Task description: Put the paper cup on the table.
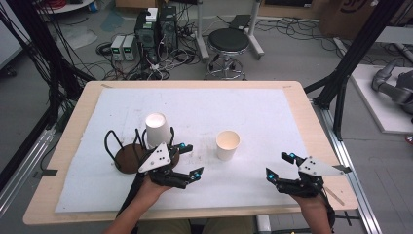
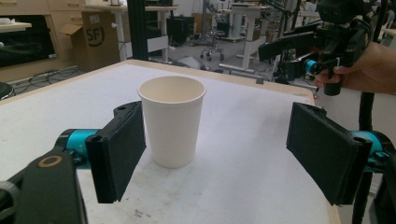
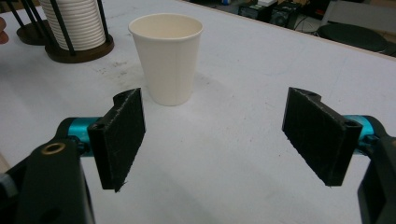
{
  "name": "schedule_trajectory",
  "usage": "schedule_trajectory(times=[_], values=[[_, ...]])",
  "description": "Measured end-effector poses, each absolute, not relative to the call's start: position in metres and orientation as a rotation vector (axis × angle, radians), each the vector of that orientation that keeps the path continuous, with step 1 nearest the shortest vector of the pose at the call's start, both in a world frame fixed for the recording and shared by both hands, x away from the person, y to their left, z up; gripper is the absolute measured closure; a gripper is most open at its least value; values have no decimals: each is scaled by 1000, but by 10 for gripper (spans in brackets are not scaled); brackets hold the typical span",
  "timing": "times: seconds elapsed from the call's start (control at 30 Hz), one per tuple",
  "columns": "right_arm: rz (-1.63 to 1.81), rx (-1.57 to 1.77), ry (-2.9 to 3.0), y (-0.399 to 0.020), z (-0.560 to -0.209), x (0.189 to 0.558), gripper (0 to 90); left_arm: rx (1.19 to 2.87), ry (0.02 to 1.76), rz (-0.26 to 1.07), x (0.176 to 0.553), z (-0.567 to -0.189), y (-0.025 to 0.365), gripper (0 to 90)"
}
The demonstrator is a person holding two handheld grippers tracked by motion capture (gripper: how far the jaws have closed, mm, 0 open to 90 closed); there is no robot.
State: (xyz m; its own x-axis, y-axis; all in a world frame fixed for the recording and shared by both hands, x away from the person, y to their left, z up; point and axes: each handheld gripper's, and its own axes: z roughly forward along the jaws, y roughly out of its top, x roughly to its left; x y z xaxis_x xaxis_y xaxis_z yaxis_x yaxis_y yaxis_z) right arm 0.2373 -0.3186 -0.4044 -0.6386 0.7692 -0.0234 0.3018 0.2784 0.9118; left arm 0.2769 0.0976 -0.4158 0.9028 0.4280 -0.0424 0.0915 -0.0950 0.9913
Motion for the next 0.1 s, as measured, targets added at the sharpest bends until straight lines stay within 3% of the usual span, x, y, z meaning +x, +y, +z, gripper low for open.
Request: schedule_trajectory(times=[0.1], values=[[1338, 961, 2084, -319, -404, 238, 218, 1654, 408, 296, 277, -416, 98, 196]])
